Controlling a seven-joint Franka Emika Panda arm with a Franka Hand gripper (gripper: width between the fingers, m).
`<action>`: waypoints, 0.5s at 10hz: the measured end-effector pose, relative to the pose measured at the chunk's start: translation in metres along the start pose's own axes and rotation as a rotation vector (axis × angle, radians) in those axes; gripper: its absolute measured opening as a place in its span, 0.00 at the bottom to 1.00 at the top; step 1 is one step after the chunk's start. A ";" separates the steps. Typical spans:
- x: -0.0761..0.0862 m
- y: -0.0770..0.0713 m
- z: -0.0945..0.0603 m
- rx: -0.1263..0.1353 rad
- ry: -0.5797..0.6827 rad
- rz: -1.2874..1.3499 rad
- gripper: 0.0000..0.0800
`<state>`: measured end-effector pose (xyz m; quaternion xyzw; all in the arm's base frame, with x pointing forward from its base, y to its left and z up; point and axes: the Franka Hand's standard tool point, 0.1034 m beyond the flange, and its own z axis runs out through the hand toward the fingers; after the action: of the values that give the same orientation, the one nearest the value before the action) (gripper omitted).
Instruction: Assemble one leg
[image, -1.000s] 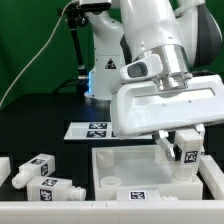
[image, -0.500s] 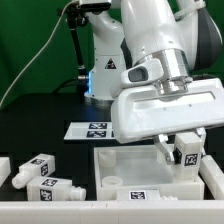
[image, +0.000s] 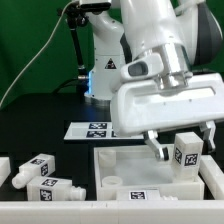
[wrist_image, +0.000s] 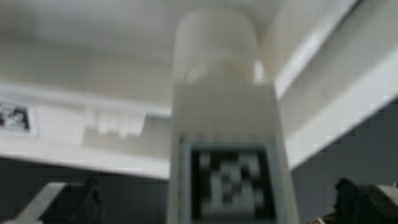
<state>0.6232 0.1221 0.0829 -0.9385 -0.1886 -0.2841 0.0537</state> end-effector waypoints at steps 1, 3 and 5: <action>0.012 -0.003 -0.014 0.016 -0.037 0.001 0.81; 0.003 -0.009 -0.006 0.038 -0.082 0.014 0.81; 0.008 -0.023 -0.011 0.101 -0.219 0.039 0.81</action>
Offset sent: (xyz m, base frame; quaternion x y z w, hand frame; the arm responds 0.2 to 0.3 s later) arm 0.0000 0.0000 0.0000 0.0000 -0.1296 0.0000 0.9916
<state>0.6150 0.1434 0.0959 -0.9635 -0.1890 -0.1690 0.0856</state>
